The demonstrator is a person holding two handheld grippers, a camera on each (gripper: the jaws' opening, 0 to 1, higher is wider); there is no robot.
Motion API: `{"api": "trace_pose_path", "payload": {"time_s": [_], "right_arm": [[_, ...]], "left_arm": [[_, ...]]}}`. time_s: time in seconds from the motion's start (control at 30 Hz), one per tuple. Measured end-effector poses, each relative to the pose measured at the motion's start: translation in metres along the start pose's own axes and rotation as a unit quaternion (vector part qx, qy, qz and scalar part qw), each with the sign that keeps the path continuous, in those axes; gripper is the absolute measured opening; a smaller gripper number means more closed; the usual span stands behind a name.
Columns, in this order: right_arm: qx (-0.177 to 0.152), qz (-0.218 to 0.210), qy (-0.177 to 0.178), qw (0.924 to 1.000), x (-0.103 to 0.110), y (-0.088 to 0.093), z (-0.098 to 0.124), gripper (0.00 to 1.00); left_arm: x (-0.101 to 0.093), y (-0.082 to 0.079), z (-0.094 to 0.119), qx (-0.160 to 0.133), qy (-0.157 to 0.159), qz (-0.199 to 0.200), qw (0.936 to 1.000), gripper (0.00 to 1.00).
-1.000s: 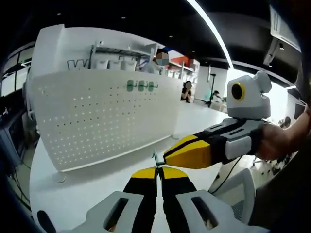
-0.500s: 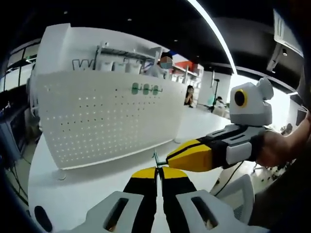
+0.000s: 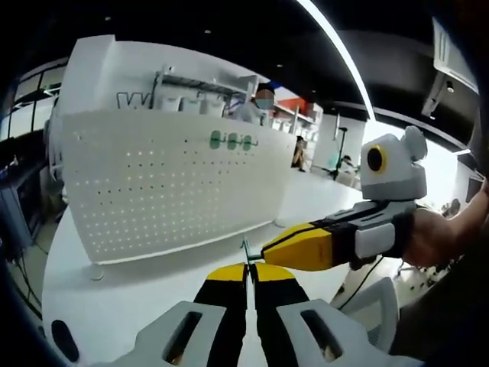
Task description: Insert the hook assembly into the mounting plate slot until the hook locks in place.
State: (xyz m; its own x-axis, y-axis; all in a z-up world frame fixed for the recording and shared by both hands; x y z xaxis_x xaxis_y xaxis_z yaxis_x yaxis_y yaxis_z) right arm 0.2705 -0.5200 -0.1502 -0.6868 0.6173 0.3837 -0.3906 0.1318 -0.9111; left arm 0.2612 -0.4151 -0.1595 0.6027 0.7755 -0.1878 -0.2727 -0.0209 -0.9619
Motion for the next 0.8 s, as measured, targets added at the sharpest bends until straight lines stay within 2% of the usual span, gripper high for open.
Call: {"api": "trace_pose_path", "payload": {"time_s": [0.2,0.37,0.8], "right_arm": [[0.002,0.008,0.001,1.0000,0.0017,0.0010,-0.0009,0.01],[-0.012,0.039,0.007,0.9991,0.0037,-0.0024,0.0001,0.00],[0.009,0.082,0.008,0.9965,0.0001,0.0034,0.0002,0.00]], "left_arm": [[0.0002,0.0011,0.0012,-0.002,0.000,0.008,1.0000,0.01],[0.0003,-0.0011,0.0003,-0.016,0.008,0.009,0.9998,0.02],[0.0009,0.0080,-0.0044,0.008,0.025,-0.007,0.9996,0.04]]}}
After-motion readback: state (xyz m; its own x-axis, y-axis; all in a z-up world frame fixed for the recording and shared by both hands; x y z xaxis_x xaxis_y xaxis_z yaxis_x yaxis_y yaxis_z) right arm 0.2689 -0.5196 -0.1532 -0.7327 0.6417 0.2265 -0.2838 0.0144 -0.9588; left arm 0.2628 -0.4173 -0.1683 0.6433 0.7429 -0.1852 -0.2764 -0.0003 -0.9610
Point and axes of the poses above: the point that each gripper's makers call its tool centre point, and the gripper's own axes: z roughly backward along the fingers, x roughly to its left, y roughly out of its underside, the point moved 7 cm from there along z, roughly backward along the fingers, and after that the axes turned 7 degrees about -x, right-handed, at the moved point
